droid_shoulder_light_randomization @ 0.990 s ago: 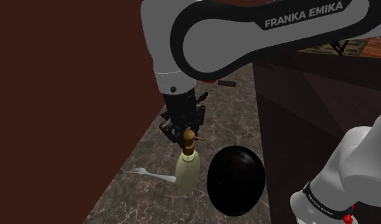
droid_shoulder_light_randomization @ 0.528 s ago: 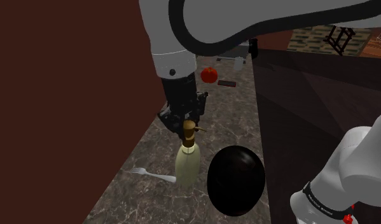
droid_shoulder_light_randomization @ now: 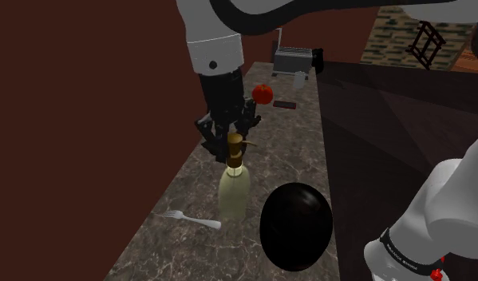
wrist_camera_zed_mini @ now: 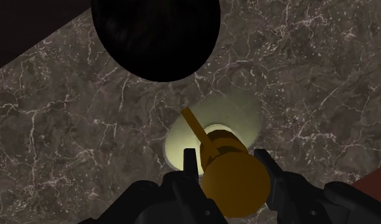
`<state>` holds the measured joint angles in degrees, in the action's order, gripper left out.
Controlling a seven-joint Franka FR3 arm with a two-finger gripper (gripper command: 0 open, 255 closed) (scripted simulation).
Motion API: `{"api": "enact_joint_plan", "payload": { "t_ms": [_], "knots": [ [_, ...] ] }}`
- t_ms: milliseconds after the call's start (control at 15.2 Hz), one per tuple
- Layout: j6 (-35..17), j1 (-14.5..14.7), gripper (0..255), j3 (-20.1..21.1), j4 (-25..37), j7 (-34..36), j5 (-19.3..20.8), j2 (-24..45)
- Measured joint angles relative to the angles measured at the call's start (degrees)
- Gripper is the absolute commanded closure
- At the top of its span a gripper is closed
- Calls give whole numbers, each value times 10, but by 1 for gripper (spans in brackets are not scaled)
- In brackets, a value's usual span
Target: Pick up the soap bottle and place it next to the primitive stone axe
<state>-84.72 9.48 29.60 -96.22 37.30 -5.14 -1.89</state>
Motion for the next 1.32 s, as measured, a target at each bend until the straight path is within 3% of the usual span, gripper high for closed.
{"api": "enact_joint_plan", "payload": {
  "t_ms": [528, 1056, 1320],
  "knots": [
    [36, -25, 255, -29, 135, -53, 62, 116],
    [116, -19, 255, -57, 371, -105, 132, 283],
    [91, -26, 255, -59, 347, -109, 133, 284]
  ]
}}
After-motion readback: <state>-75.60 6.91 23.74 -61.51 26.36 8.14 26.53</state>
